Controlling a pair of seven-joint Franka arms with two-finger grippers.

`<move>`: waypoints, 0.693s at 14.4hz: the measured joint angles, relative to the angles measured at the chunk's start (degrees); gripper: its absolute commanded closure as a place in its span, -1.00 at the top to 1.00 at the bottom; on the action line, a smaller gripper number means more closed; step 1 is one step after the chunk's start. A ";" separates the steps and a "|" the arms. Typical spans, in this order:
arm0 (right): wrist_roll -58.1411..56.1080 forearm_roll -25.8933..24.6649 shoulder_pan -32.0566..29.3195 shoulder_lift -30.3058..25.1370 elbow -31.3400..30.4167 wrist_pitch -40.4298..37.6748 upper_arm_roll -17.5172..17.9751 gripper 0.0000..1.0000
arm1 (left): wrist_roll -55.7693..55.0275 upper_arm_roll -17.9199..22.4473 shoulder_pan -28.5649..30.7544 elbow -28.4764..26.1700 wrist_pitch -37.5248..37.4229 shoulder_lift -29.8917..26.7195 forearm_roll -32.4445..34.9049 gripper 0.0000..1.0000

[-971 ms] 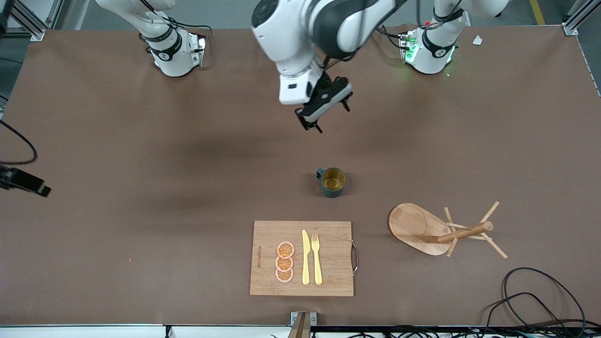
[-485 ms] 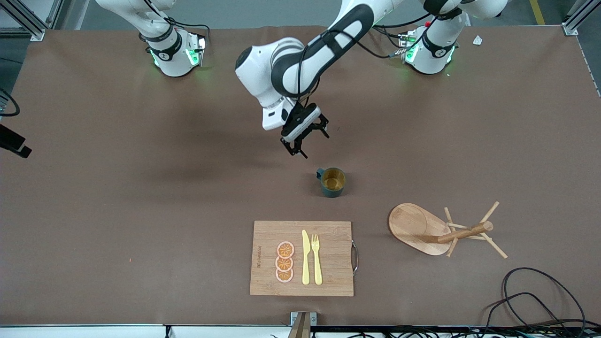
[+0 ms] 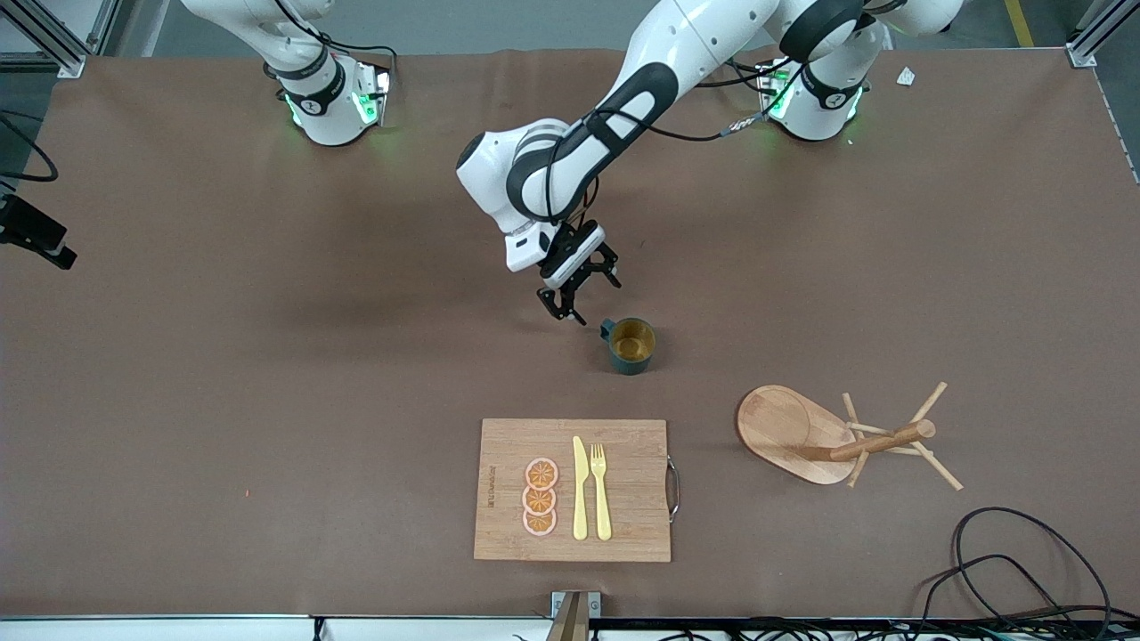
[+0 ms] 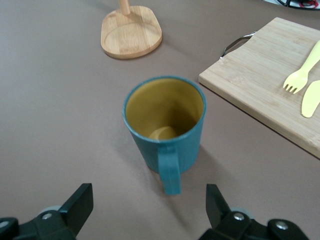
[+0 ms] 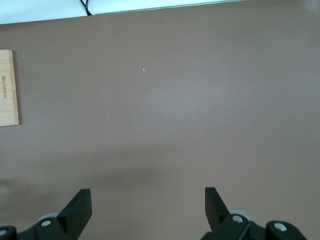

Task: Pass cup and hang on rack
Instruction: 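Reach the left gripper down to the mug handle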

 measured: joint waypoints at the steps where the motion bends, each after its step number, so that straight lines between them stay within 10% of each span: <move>1: -0.35 0.00 0.00 -0.03 0.00 0.04 0.11 1.00 | -1.58 -0.02 -0.06 0.02 0.13 0.99 1.75 0.96; 10: -0.73 0.00 0.00 -0.03 0.00 -0.48 0.30 1.00 | -3.75 2.02 -0.89 1.54 1.70 5.10 4.58 0.50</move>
